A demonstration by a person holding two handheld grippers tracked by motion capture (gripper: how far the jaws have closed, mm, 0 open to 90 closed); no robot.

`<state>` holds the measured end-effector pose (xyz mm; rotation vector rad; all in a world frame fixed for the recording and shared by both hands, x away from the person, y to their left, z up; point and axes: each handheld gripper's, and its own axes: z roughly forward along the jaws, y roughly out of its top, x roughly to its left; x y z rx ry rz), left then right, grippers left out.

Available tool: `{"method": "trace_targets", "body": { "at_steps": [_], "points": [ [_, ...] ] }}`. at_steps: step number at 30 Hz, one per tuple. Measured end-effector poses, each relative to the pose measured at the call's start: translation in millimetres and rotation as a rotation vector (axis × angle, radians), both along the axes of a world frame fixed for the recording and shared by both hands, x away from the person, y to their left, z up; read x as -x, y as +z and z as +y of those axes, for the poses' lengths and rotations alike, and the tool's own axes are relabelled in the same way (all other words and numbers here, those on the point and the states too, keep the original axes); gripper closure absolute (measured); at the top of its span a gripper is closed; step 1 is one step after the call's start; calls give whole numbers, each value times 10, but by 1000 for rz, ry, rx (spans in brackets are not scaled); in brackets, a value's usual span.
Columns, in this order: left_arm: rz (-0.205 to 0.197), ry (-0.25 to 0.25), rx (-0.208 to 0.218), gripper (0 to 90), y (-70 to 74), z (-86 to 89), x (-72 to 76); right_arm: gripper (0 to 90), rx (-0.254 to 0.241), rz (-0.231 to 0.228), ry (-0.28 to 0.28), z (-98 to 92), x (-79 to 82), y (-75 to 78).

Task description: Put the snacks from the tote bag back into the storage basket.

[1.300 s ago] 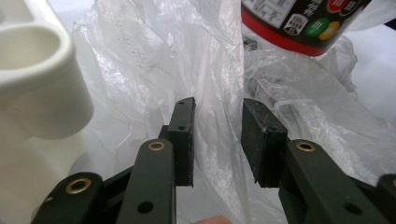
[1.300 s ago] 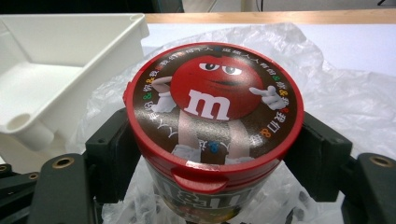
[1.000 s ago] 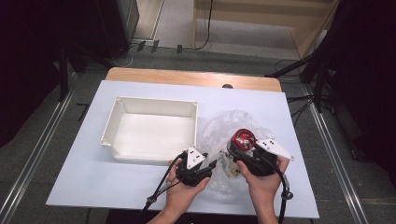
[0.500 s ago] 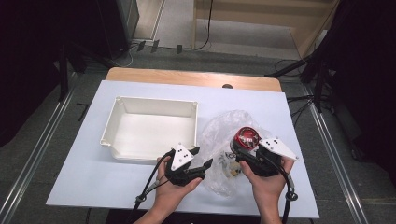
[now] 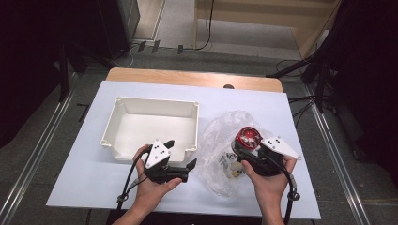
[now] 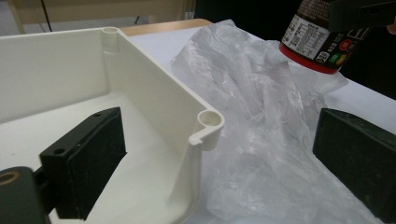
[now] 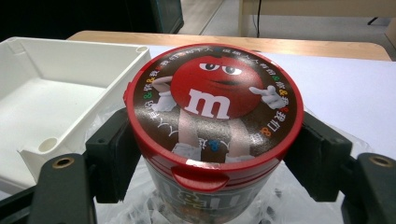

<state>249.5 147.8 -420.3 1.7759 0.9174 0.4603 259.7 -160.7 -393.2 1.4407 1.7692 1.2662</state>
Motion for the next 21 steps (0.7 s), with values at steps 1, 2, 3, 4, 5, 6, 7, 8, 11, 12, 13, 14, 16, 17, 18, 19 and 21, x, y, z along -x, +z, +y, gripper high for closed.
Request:
{"method": "trace_targets", "body": {
  "at_steps": [1,2,3,4,5,6,7,8,11,12,13,14,16,17,18,19,21],
  "points": [
    [-2,8,5,16,4,46,-4,257,0,2,0,3,-1,0],
    [-3,7,10,13,5,76,-9,257,-1,4,2,6,-1,1],
    [-4,12,12,9,6,113,-13,257,0,2,3,6,-2,1],
    [-7,17,13,9,5,149,-17,257,0,2,3,6,-2,2],
    [-6,21,11,9,6,188,-21,257,-2,2,2,9,-2,4],
    [-7,28,15,9,4,230,-25,257,-1,2,2,10,-1,8],
    [-8,33,15,9,4,276,-28,257,-3,0,3,10,0,9],
    [-9,41,17,9,5,321,-27,257,-5,1,5,13,0,10],
    [-13,58,16,9,-2,442,-19,257,2,-3,7,30,-7,8],
    [-14,63,12,9,-6,477,-19,257,4,-3,7,33,-10,8],
    [-11,70,11,9,-10,507,-17,257,5,0,8,39,-12,9],
    [-13,76,10,9,-17,545,-18,257,4,-2,9,45,-15,9],
    [-12,88,6,9,-22,598,-13,257,9,0,16,60,-20,11],
    [-10,92,12,9,-22,632,-12,257,11,-2,15,64,-21,12],
    [-11,94,11,9,-20,651,-11,257,9,-1,15,71,-23,12],
    [-13,99,8,9,-14,673,-5,257,8,-1,17,77,-26,12],
    [-13,101,17,9,-1,714,2,257,9,-2,17,90,-33,13]
  ]
}}
